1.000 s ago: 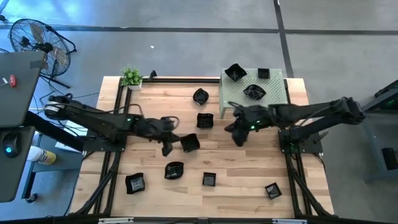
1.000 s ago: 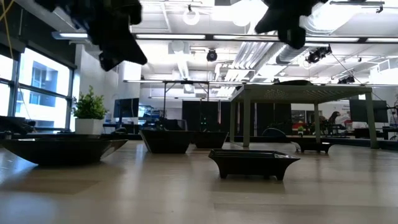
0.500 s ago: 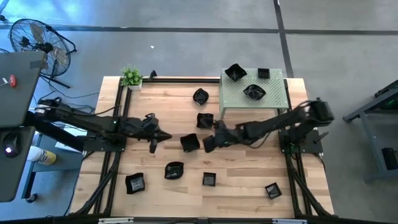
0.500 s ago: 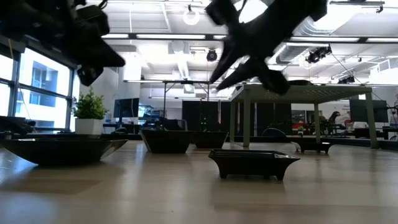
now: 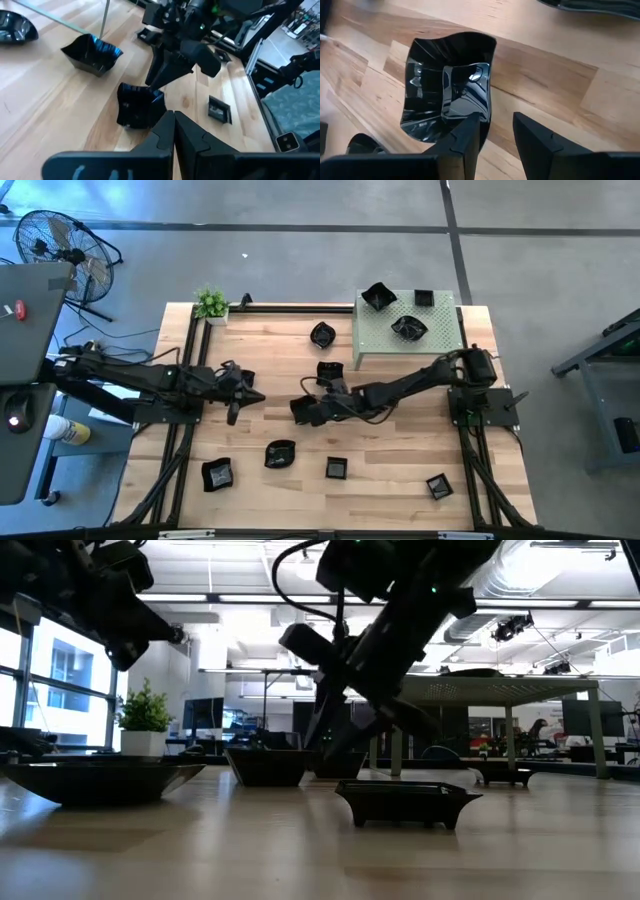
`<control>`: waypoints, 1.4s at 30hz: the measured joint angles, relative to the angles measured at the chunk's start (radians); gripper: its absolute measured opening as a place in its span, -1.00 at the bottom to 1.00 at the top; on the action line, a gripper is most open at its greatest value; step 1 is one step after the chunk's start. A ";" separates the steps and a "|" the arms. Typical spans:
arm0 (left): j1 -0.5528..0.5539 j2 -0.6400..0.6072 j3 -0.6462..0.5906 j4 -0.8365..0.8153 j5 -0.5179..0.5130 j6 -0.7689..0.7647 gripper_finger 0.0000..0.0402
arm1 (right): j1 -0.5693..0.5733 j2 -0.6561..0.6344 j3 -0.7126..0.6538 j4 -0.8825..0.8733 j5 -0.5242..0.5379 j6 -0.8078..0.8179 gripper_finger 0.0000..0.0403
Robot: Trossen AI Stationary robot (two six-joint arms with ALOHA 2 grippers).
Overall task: Pick & Place Mini shaped plates
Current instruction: Stack the distorted square plate on top of the distorted square plate on the shelf
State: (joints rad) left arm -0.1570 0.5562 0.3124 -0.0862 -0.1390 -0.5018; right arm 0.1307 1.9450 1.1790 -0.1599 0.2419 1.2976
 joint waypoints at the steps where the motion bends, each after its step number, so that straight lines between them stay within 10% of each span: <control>1: 0.000 -0.010 -0.001 -0.011 -0.002 0.000 -1.00 | 0.000 0.001 0.000 0.004 0.005 -0.001 -0.44; 13: 0.000 -0.036 -0.001 -0.037 -0.023 0.000 -1.00 | -0.002 0.001 -0.004 0.018 0.014 -0.018 -0.84; 42: 0.000 -0.036 -0.001 -0.031 -0.039 -0.002 -1.00 | -0.105 -0.246 -0.001 -0.210 -0.256 -0.178 -0.97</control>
State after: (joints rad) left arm -0.1570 0.5198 0.3119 -0.1168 -0.1782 -0.5037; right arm 0.0256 1.6992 1.1775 -0.3698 -0.0143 1.1196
